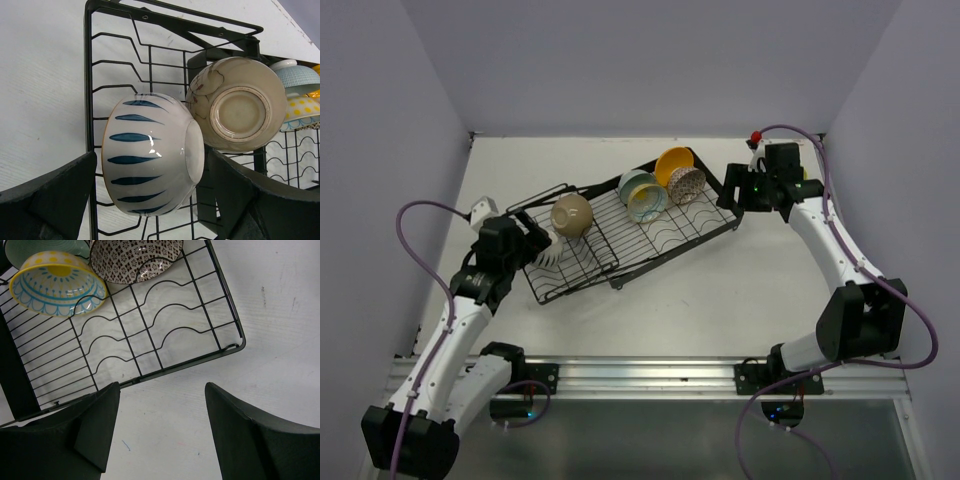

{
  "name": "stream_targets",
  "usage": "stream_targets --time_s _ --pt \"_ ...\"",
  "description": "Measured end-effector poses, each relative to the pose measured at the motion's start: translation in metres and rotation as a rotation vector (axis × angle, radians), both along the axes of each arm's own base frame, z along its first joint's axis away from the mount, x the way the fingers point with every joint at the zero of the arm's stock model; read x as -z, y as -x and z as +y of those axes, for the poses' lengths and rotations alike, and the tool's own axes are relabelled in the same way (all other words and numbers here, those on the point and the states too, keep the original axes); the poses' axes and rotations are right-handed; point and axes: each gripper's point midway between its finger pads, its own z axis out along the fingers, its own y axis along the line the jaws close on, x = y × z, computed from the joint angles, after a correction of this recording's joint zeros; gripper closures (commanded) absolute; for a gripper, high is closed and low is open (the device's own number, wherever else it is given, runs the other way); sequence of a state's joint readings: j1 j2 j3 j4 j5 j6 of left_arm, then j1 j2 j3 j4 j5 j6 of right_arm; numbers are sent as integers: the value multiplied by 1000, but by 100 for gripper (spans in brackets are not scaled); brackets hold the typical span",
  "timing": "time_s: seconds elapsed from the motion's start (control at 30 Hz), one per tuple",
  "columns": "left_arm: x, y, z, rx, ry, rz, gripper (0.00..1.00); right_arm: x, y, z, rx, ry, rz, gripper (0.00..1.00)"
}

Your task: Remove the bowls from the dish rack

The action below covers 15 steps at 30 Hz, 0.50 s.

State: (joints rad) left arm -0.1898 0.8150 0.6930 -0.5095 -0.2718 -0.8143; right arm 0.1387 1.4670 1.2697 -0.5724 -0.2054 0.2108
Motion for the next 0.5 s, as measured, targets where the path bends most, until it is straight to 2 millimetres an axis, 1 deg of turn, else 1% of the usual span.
stream_targets --time_s 0.17,0.3,0.37,0.5 --pt "1 -4 1 4 -14 1 10 0 -1 0 0 0 -3 27" --pt "2 -5 1 9 -22 1 20 1 -1 0 -1 0 -2 27" --pt "3 -4 2 8 -27 4 22 2 -1 0 -1 0 1 27" --pt "5 -4 4 8 -44 11 34 2 -1 0 -1 0 2 27"
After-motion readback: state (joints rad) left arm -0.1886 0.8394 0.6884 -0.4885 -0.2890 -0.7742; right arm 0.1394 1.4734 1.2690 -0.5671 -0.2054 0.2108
